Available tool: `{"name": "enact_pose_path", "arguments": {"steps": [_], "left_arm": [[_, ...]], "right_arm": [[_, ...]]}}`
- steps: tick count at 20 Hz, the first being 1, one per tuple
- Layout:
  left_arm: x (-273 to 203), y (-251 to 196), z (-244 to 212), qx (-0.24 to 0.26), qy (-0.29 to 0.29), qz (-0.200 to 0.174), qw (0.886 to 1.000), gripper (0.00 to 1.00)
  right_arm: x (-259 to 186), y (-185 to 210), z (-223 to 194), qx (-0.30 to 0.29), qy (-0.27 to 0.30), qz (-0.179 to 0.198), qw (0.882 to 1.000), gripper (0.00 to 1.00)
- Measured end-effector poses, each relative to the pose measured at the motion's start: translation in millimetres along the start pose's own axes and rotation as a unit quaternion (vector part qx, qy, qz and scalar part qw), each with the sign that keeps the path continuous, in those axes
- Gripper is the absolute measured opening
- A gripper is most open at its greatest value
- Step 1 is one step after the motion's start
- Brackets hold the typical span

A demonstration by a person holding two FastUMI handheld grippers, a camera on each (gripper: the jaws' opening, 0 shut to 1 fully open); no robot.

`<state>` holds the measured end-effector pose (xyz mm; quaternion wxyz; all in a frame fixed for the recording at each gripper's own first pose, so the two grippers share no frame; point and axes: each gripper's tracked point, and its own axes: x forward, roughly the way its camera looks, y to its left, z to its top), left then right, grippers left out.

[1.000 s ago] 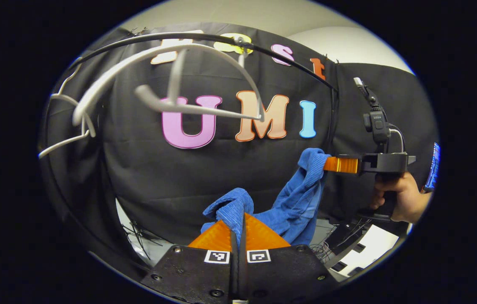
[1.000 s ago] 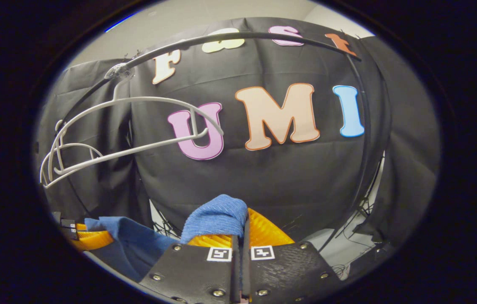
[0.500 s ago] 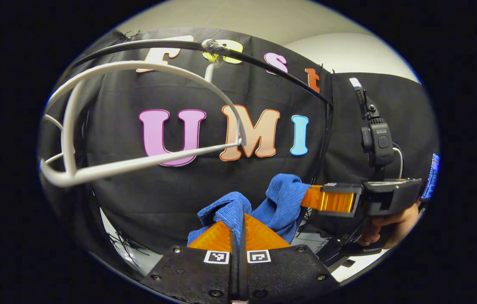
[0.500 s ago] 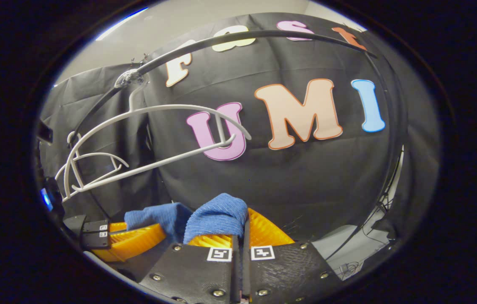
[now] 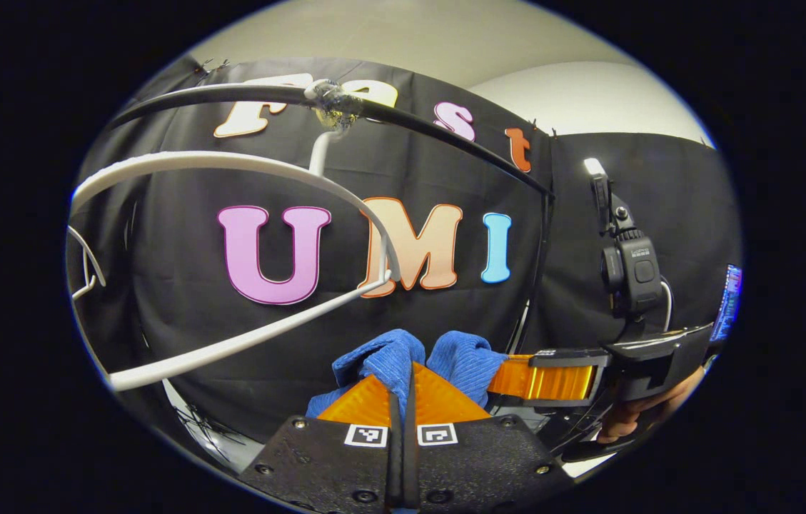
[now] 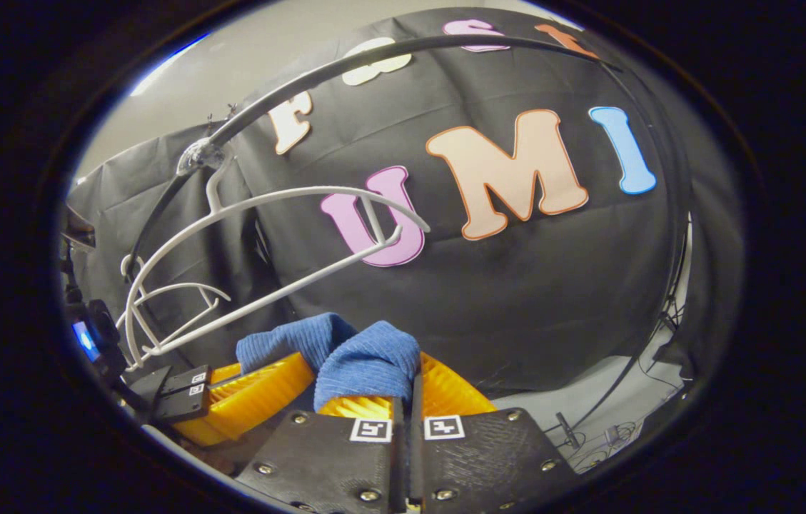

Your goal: Grasp the clothes on the hanger with both hands and then place them into the laundry hamper below.

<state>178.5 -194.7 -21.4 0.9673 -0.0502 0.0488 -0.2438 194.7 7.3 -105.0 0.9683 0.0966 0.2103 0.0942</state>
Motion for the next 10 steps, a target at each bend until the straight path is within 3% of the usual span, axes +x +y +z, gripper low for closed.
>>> {"name": "enact_pose_path", "arguments": {"steps": [1,2,4,10], "left_arm": [[0.8,0.7,-1.9,0.003,0.004,0.001,1.000,0.01],[1.4,0.0,-3.4,0.005,0.008,0.001,1.000,0.01],[4.1,1.2,-8.9,0.011,0.018,0.009,1.000,0.01],[11.0,22.0,-69.6,-0.007,0.084,0.038,0.996,0.01]], "right_arm": [[2.3,-2.2,-2.5,-0.005,0.001,-0.002,1.000,0.00],[4.3,-5.8,-7.0,-0.009,0.004,-0.005,1.000,0.07],[6.7,-14.3,-17.8,-0.020,0.009,-0.015,1.000,0.02],[30.4,-39.4,-76.9,-0.019,0.074,-0.029,0.997,0.02]]}}
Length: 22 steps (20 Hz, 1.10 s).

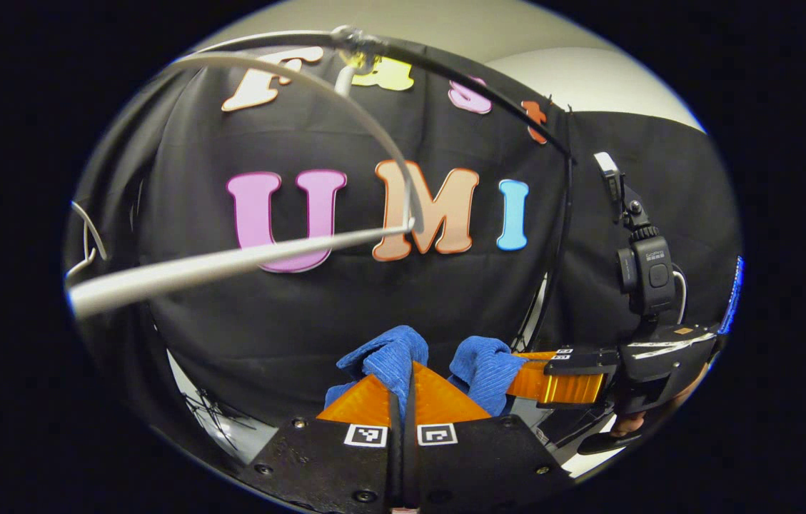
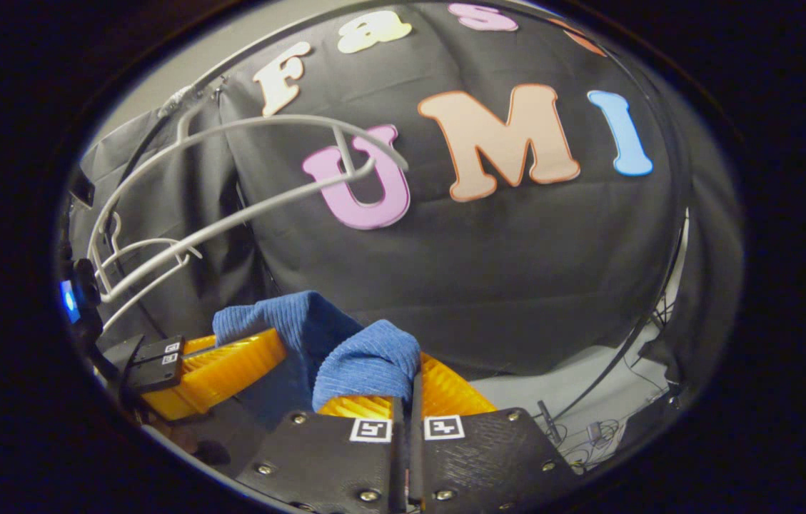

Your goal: Grasp the clothes on the hanger with both hands and then place them into the laundry hamper below.

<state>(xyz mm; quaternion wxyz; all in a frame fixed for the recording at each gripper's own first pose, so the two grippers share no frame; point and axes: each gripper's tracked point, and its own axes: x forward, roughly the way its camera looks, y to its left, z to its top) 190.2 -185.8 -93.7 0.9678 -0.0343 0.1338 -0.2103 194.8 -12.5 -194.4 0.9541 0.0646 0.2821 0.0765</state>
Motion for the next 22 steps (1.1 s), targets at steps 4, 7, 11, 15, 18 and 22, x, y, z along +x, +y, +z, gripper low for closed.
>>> {"name": "enact_pose_path", "arguments": {"steps": [4,7,11,15,18,22], "left_arm": [[15.8,14.9,-32.2,-0.015,0.039,0.049,0.998,0.01],[34.1,12.8,-62.6,-0.052,0.077,0.057,0.994,0.01],[47.7,6.6,-93.7,-0.045,0.102,0.047,0.993,0.01],[56.6,4.3,-140.5,-0.014,0.135,0.044,0.990,0.03],[57.2,3.1,-181.0,-0.035,0.187,0.049,0.981,0.01],[59.7,2.1,-218.4,-0.046,0.238,0.055,0.969,0.02]], "right_arm": [[20.2,-7.8,-27.4,0.023,0.027,-0.007,0.999,0.02],[48.4,-5.8,-56.1,0.019,0.064,0.000,0.998,0.02],[76.0,-11.4,-91.0,0.013,0.105,-0.004,0.994,0.03],[84.9,-33.3,-129.6,0.004,0.139,-0.025,0.990,0.03],[90.6,-47.2,-168.9,-0.001,0.176,-0.037,0.984,0.04],[90.7,-61.5,-198.7,0.002,0.207,-0.046,0.977,0.04]]}}
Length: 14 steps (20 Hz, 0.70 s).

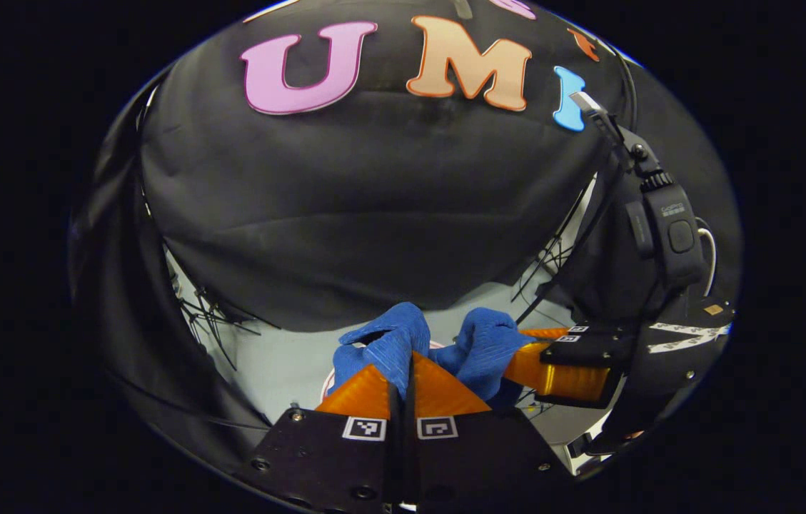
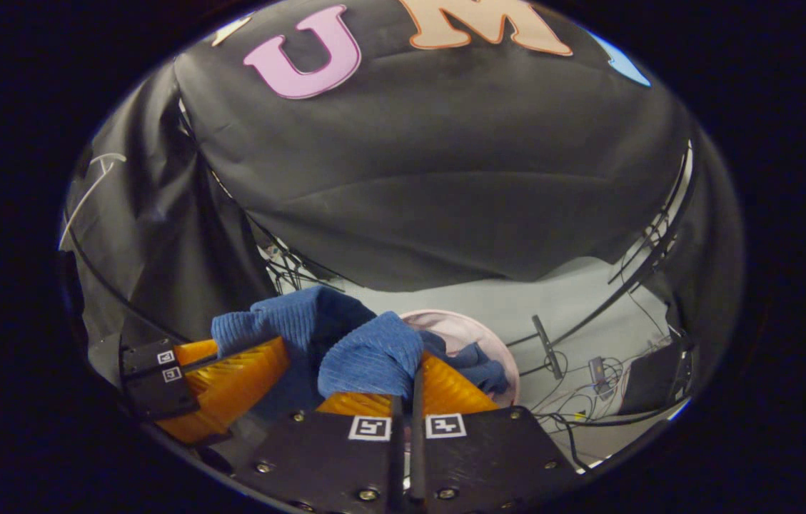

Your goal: Grasp the clothes on the hanger with both hands and then place them into the laundry hamper below.

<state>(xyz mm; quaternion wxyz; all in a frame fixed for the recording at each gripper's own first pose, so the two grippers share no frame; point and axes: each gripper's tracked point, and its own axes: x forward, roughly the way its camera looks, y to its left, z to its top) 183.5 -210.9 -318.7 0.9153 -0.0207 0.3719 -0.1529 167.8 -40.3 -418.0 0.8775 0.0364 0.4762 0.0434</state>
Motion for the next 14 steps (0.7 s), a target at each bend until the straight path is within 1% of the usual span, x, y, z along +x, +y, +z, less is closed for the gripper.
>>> {"name": "enact_pose_path", "arguments": {"steps": [2,3,4,7,9,11,12,13,14], "left_arm": [[4.7,-4.9,-9.2,-0.008,0.020,-0.003,1.000,0.02],[7.1,-7.9,-17.3,-0.021,0.030,-0.008,0.999,0.04],[9.7,-10.2,-24.3,-0.030,0.043,-0.009,0.999,0.03],[12.6,-7.0,-55.7,-0.052,0.089,0.002,0.995,0.03],[15.2,-7.2,-63.3,-0.057,0.103,0.007,0.993,0.04],[12.9,-9.9,-63.6,-0.048,0.101,0.006,0.994,0.04],[11.5,-11.7,-61.3,-0.043,0.098,0.004,0.994,0.06],[6.8,-15.2,-56.2,-0.034,0.089,0.003,0.995,0.12],[2.4,-15.4,-46.8,-0.026,0.074,0.005,0.997,0.14]], "right_arm": [[6.1,-4.3,-12.3,-0.009,0.017,-0.004,1.000,0.05],[10.5,-9.3,-17.8,-0.016,0.024,-0.008,1.000,0.05],[17.7,-18.2,-28.9,-0.020,0.031,-0.012,0.999,0.05],[30.6,-30.1,-54.6,-0.014,0.056,-0.025,0.998,0.05],[34.3,-34.9,-65.0,-0.006,0.066,-0.027,0.997,0.05],[28.4,-43.8,-69.7,-0.005,0.067,-0.028,0.997,0.10],[23.4,-45.2,-68.9,-0.003,0.061,-0.020,0.998,0.12],[19.4,-41.0,-63.9,-0.001,0.055,-0.012,0.998,0.15],[15.0,-33.9,-59.0,-0.003,0.048,-0.002,0.999,0.17]]}}
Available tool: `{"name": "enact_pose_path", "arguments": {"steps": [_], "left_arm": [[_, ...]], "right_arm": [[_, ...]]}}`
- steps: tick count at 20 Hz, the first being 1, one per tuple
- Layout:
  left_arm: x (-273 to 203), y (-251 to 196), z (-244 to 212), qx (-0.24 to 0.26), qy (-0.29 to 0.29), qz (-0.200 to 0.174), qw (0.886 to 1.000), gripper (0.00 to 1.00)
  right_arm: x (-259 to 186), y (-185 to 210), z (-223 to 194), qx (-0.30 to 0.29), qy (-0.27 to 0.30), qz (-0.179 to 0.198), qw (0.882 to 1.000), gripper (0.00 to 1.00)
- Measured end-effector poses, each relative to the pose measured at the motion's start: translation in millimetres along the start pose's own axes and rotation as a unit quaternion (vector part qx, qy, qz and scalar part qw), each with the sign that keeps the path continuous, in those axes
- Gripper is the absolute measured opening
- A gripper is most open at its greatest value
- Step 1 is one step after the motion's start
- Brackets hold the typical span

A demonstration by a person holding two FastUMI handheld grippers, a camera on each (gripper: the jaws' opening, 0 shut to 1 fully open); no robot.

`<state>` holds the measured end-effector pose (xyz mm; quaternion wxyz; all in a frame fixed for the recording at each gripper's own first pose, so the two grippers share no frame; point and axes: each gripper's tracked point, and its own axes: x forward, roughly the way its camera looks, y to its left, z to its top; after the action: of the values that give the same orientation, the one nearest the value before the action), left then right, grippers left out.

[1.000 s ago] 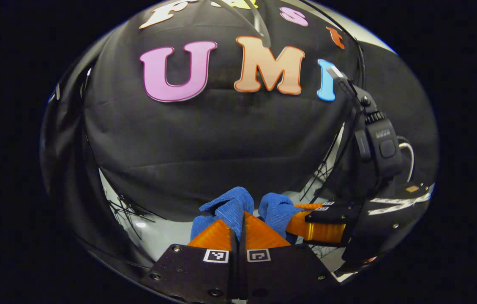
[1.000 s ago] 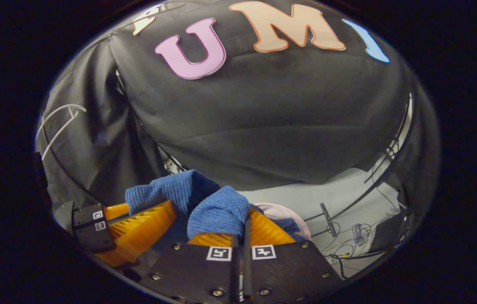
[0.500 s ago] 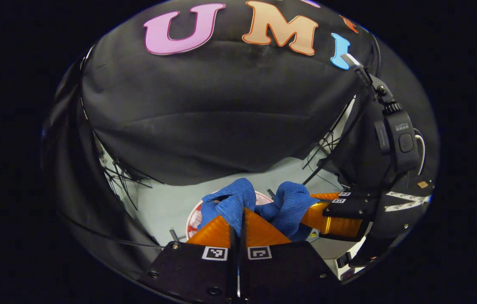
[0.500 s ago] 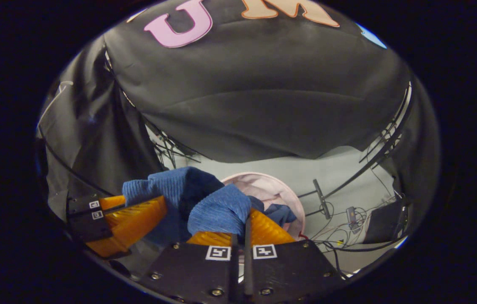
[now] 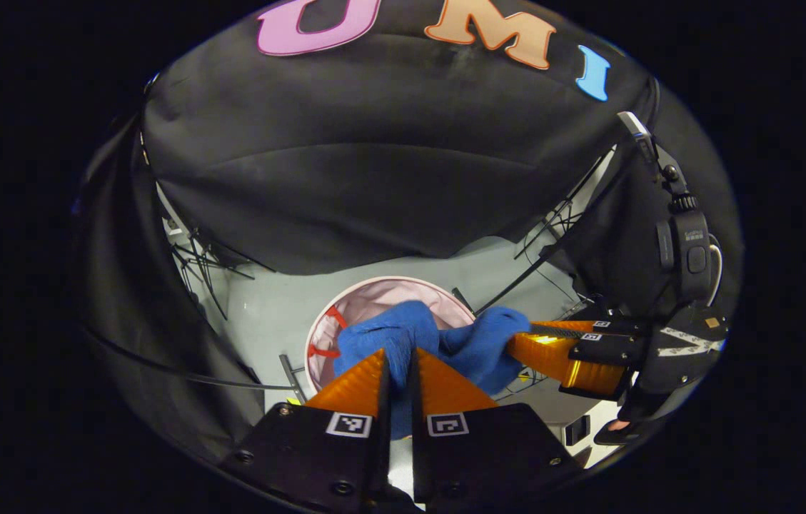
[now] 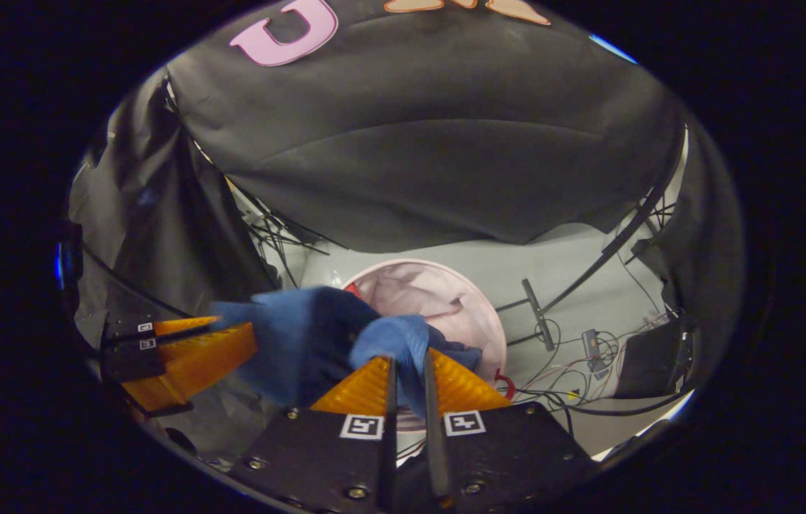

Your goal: Grasp the clothes on the hanger with both hands and then place them into the laundry hamper below.

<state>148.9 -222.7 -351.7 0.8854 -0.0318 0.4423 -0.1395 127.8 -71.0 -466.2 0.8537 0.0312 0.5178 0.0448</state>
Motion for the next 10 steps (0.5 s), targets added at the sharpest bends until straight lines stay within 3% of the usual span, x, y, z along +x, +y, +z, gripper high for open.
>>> {"name": "enact_pose_path", "arguments": {"steps": [2,3,4,6,7,8,10], "left_arm": [[-11.1,2.8,10.2,0.008,-0.018,0.009,1.000,0.17],[-15.7,1.3,11.3,0.005,-0.021,0.008,1.000,0.27],[-20.0,0.9,16.0,0.001,-0.027,0.009,1.000,0.30],[-28.2,6.4,23.5,-0.002,-0.042,0.019,0.999,0.41],[-34.6,6.4,28.5,-0.005,-0.053,0.019,0.998,0.39],[-40.0,8.1,32.7,-0.005,-0.061,0.025,0.998,0.46],[-53.3,7.0,37.1,-0.003,-0.074,0.023,0.997,0.45]], "right_arm": [[-12.1,2.4,10.8,-0.012,-0.013,0.001,1.000,0.27],[-19.3,4.9,17.8,-0.015,-0.024,0.001,1.000,0.17],[-25.4,8.5,23.6,-0.018,-0.036,-0.001,0.999,0.30],[-40.3,14.9,32.4,-0.017,-0.056,-0.003,0.998,0.32],[-46.8,18.5,36.8,-0.017,-0.065,-0.003,0.998,0.33],[-52.5,17.2,39.2,-0.018,-0.075,-0.006,0.997,0.37],[-68.9,23.0,46.8,-0.023,-0.097,-0.011,0.995,0.37]]}}
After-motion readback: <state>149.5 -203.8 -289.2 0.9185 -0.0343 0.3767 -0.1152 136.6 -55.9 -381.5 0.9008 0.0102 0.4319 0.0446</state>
